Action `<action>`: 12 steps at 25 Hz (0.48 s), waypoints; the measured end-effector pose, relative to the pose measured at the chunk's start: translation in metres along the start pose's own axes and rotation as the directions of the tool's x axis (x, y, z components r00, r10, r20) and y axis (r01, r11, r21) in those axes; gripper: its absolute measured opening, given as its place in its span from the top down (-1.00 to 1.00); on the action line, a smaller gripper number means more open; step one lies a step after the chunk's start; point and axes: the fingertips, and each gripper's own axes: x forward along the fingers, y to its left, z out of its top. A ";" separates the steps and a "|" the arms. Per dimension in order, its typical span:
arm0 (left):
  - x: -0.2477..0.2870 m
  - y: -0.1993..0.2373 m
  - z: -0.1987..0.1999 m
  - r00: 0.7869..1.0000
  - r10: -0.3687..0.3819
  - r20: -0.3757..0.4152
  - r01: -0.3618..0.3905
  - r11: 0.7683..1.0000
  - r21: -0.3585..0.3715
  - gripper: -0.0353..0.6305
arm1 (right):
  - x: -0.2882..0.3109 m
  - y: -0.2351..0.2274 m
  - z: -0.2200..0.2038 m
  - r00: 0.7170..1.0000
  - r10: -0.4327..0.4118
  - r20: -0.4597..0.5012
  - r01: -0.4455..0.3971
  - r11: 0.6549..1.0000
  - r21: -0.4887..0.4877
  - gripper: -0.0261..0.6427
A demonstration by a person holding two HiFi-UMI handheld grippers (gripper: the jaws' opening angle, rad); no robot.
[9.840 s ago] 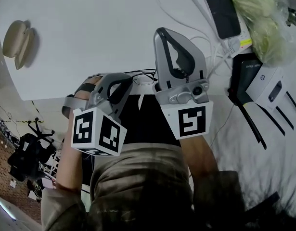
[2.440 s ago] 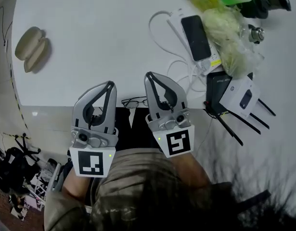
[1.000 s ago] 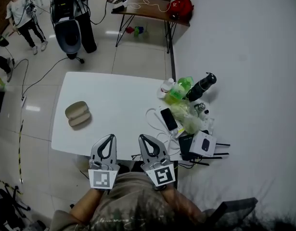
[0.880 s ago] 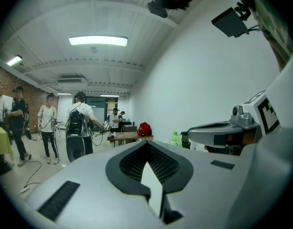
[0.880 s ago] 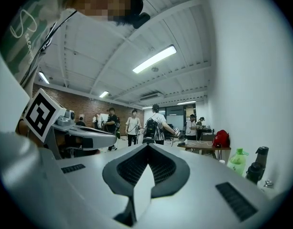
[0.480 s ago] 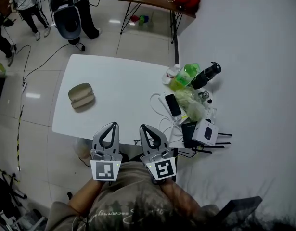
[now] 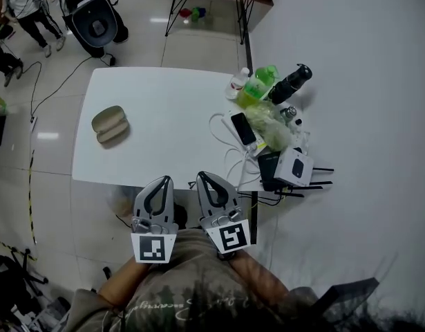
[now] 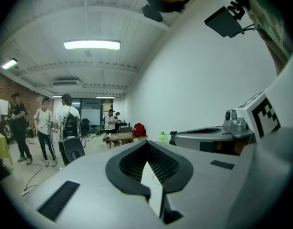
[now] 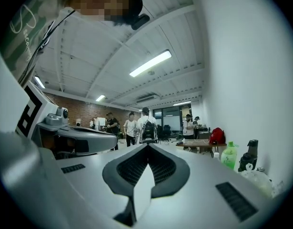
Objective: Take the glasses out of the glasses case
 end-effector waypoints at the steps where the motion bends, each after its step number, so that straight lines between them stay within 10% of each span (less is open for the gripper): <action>1: -0.002 -0.003 -0.001 1.000 -0.004 -0.001 0.004 1.000 0.004 0.87 | -0.003 0.001 -0.001 1.000 -0.006 0.000 0.006 1.000 0.007 0.89; 12: -0.063 -0.040 -0.003 0.997 0.074 0.029 -0.075 0.997 0.005 0.87 | -0.071 0.031 -0.004 1.000 0.025 0.003 -0.025 0.999 -0.026 0.89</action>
